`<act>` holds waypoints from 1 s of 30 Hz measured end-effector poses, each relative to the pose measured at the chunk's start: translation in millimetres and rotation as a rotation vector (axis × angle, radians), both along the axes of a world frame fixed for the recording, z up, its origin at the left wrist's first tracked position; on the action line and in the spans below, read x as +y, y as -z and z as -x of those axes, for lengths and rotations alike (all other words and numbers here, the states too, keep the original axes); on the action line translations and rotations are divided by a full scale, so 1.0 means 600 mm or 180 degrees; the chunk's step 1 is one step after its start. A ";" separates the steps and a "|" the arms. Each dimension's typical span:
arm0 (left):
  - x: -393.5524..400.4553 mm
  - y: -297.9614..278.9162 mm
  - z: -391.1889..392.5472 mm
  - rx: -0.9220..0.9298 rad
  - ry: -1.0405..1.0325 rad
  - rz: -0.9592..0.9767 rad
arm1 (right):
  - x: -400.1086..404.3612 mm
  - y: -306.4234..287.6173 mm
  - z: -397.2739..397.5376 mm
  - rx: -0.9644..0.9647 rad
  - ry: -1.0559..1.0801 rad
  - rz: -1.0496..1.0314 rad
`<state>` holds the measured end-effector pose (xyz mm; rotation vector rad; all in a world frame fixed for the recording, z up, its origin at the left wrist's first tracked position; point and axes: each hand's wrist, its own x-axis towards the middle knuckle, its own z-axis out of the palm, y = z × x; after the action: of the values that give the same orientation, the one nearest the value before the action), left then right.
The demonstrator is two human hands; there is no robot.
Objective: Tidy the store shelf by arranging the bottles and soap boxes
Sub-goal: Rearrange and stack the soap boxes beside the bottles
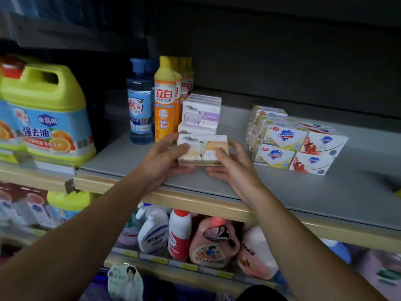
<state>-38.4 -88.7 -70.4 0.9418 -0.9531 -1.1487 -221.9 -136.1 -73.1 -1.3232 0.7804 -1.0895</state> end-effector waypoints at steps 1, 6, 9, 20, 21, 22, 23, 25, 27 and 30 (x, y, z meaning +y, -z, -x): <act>-0.003 0.001 -0.003 0.0054 -0.0080 -0.0050 | -0.003 0.004 0.006 0.0082 -0.0168 0.0143; -0.007 0.003 -0.015 0.0158 -0.0178 -0.0200 | -0.004 0.007 0.012 0.0106 -0.0483 0.0207; -0.005 0.007 -0.019 -0.0037 0.0066 -0.0079 | -0.006 0.008 0.011 0.0140 -0.0096 0.0050; -0.005 0.010 -0.016 0.0058 0.0024 0.0068 | -0.012 0.011 0.004 0.0375 0.0174 0.0238; -0.004 0.011 -0.016 -0.0037 0.0113 0.0135 | -0.013 0.013 0.003 0.0293 0.0187 0.0260; -0.002 0.012 -0.016 -0.0165 0.0197 0.0207 | -0.015 0.016 0.002 0.0179 0.0231 0.0269; -0.001 0.013 -0.017 -0.0297 0.0260 0.0268 | -0.017 0.019 0.001 0.0085 0.0312 0.0284; 0.000 0.015 -0.019 -0.0471 0.0285 0.0336 | -0.021 0.024 0.001 0.0026 0.0413 0.0321; -0.001 0.015 -0.018 -0.0379 0.0269 0.0329 | -0.022 0.028 0.002 0.0054 0.0403 0.0327; -0.001 0.014 -0.019 -0.0051 0.0222 0.0253 | -0.020 0.031 0.007 0.0015 0.0298 0.0332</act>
<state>-26.8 -89.2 -78.6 0.8606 -1.0442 -1.1548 -226.1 -148.3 -91.6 -1.3886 0.8047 -1.2155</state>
